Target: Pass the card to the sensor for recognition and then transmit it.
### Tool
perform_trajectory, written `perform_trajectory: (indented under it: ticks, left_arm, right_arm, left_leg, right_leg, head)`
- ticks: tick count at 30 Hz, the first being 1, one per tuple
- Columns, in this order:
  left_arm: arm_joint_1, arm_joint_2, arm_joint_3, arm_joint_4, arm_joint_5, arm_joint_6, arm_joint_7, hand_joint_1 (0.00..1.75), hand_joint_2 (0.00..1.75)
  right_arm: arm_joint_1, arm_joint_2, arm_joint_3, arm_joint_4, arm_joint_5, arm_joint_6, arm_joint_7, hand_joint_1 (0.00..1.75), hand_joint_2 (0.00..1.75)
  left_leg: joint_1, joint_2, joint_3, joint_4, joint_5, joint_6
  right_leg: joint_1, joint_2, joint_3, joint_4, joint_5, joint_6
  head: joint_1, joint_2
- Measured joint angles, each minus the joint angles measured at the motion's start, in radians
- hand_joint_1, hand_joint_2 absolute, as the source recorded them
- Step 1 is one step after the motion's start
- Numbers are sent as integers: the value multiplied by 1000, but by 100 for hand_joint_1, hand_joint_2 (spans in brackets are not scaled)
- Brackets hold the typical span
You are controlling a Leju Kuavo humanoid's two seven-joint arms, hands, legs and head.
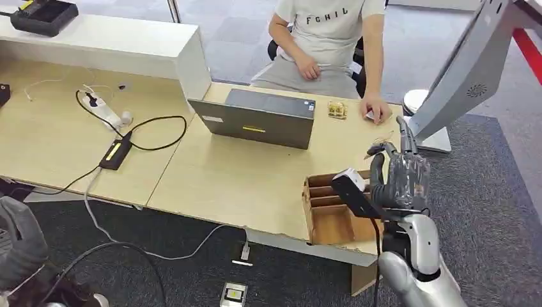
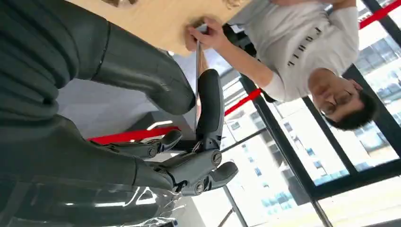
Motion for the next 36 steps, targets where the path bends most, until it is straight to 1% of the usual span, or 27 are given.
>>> perform_trajectory:
  ticks: [3,7,9,13,18,24,30,36]
  left_arm:
    - [2,-2,0,-5,-4,0,0,0,175]
    - [4,-9,1,-15,-11,0,0,0,175]
    - [4,-12,2,-20,-11,0,0,0,175]
    - [2,-19,2,-23,-11,0,0,0,175]
    - [1,-28,2,-23,-11,0,0,0,175]
    - [-2,-29,0,-23,7,0,0,0,175]
    - [-10,-30,0,-22,2,0,0,0,175]
    - [-3,-40,0,-22,-15,0,0,0,175]
  right_arm:
    - [9,-1,0,-68,3,-11,-12,175,175]
    - [6,5,5,-127,-17,-10,-47,175,175]
    - [-13,16,10,-131,-44,1,-71,175,175]
    - [-98,55,22,-92,-96,11,-123,175,175]
    - [-218,122,47,44,-127,-11,-172,175,175]
    - [-342,202,76,253,-137,-67,-179,175,175]
    - [-426,271,96,467,-117,-83,-163,175,175]
    - [-485,333,113,643,-87,-81,-117,175,175]
  left_leg:
    - [0,0,-1,0,0,0]
    - [0,0,-1,0,0,0]
    - [0,0,-2,0,0,0]
    - [0,0,-2,0,1,0]
    - [1,0,-3,0,2,-1]
    - [1,-1,-2,0,2,-1]
    - [0,-1,-3,0,2,-1]
    - [0,-1,-3,0,2,-1]
  right_leg:
    - [0,0,0,0,0,0]
    - [0,0,1,0,0,0]
    - [0,0,1,0,0,0]
    - [0,0,1,0,0,0]
    - [0,-1,1,1,0,0]
    - [0,-2,0,1,0,0]
    - [0,-1,-1,1,0,0]
    - [0,-2,-1,1,0,0]
  head:
    - [0,0]
    - [0,0]
    - [0,0]
    - [0,0]
    - [0,0]
    - [0,0]
    - [0,0]
    - [0,0]
